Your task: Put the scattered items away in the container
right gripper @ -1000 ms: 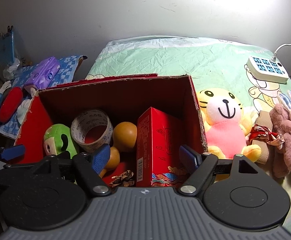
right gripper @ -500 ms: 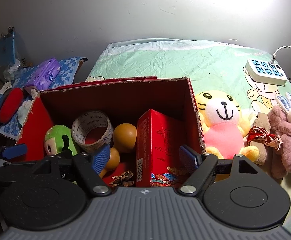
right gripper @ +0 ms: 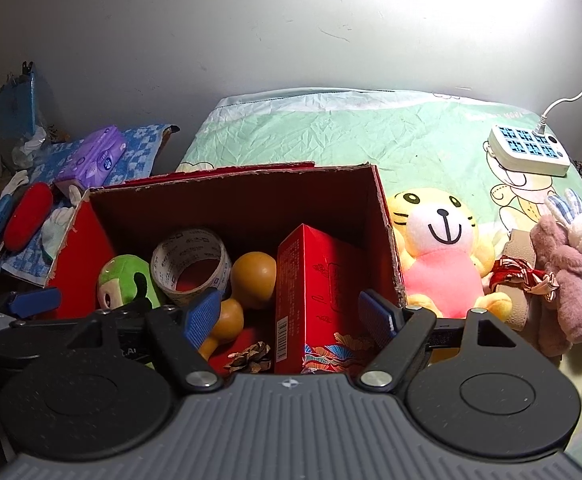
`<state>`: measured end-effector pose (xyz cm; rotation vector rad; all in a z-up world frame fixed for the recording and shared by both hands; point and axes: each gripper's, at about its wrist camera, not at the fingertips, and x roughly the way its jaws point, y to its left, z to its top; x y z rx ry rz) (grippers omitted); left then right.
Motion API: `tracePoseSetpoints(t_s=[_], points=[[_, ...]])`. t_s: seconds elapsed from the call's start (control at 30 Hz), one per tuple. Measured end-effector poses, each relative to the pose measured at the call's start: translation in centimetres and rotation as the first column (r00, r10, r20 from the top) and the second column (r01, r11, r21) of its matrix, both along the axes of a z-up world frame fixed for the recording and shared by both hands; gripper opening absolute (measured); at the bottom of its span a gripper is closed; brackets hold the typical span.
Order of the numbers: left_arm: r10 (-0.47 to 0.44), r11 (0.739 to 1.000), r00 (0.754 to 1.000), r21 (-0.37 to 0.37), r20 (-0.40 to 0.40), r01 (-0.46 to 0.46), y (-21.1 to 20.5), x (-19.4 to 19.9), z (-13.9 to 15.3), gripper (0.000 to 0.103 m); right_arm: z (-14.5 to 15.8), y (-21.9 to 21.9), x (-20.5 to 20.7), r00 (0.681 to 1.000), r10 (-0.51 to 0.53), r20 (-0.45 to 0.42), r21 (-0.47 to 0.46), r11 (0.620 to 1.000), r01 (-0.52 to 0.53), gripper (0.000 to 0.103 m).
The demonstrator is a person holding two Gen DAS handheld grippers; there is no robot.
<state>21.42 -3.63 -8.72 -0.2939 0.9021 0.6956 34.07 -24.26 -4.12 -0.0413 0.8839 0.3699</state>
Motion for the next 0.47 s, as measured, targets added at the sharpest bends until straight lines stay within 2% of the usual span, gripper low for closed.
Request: tracePoseSetpoints(t_s=[0.33,0.47], points=[[0.018,0.999,1.0,-0.042,0.008,-0.018,-0.04,-0.41,-0.13,0.086,0.5,-0.73,-0.35,0.999,-0.023,0.023,0.008,1.0,0.022,0.078],[0.037,0.999,0.999,-0.033,0.001,-0.037,0.02,-0.57,-0.08,0.085,0.66,-1.01,-0.55,0.999,-0.025,0.027,0.014,1.0,0.025,0.078]])
